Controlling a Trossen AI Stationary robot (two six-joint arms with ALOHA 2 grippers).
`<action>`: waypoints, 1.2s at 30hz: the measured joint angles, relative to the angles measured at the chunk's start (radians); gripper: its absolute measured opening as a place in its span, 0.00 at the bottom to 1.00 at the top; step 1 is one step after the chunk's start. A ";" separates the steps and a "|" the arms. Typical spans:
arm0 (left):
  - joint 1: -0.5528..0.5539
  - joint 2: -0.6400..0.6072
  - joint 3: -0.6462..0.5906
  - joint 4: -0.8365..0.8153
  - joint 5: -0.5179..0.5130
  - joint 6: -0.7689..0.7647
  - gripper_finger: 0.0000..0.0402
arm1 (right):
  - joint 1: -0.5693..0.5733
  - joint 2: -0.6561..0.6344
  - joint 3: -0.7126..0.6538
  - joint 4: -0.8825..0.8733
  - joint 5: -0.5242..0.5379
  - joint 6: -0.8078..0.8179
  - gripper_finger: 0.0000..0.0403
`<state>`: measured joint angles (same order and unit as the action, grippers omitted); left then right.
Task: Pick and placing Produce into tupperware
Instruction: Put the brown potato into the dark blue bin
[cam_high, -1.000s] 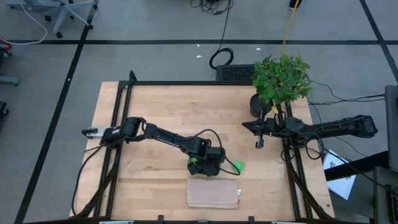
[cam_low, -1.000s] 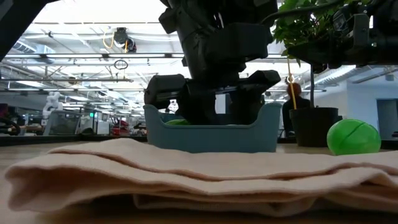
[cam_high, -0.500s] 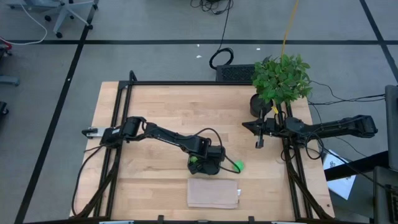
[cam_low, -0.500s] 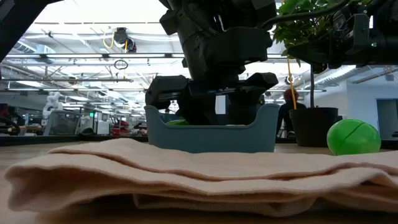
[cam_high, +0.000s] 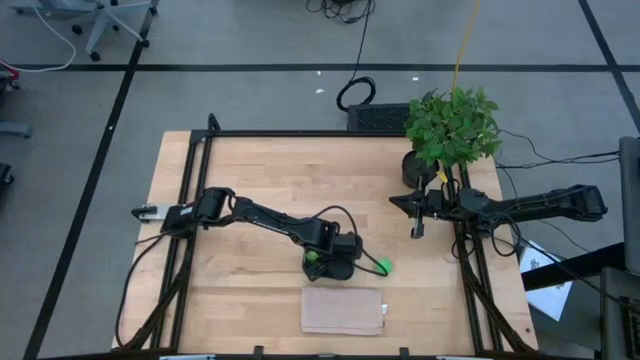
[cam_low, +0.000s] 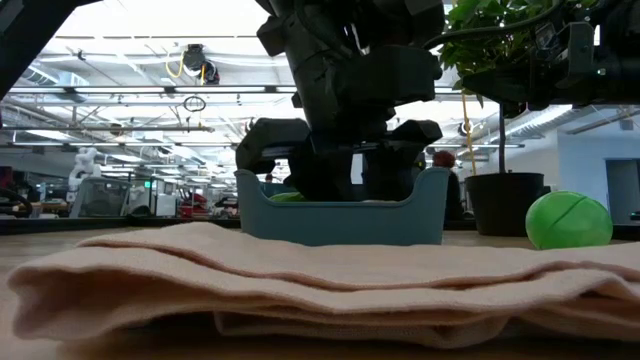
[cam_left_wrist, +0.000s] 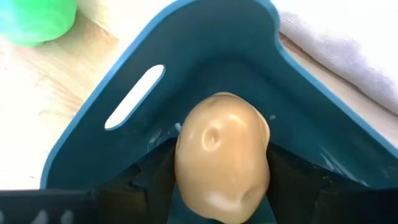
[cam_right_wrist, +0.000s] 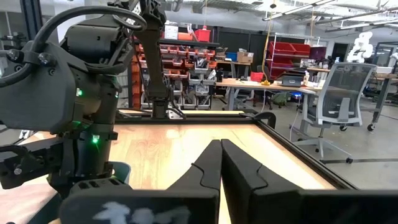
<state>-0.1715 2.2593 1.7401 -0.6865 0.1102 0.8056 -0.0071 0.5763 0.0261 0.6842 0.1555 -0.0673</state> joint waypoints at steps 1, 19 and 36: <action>0.000 0.000 0.000 0.000 0.005 -0.002 0.52 | 0.000 0.000 0.000 0.000 0.000 0.000 0.00; -0.008 0.000 0.000 0.013 -0.067 -0.077 0.52 | 0.000 0.000 0.000 0.000 0.000 0.003 0.00; -0.004 0.000 0.000 0.019 -0.019 -0.104 0.67 | 0.000 0.000 0.000 0.000 0.000 0.003 0.00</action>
<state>-0.1750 2.2593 1.7401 -0.6678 0.0917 0.7020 -0.0071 0.5766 0.0263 0.6842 0.1553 -0.0644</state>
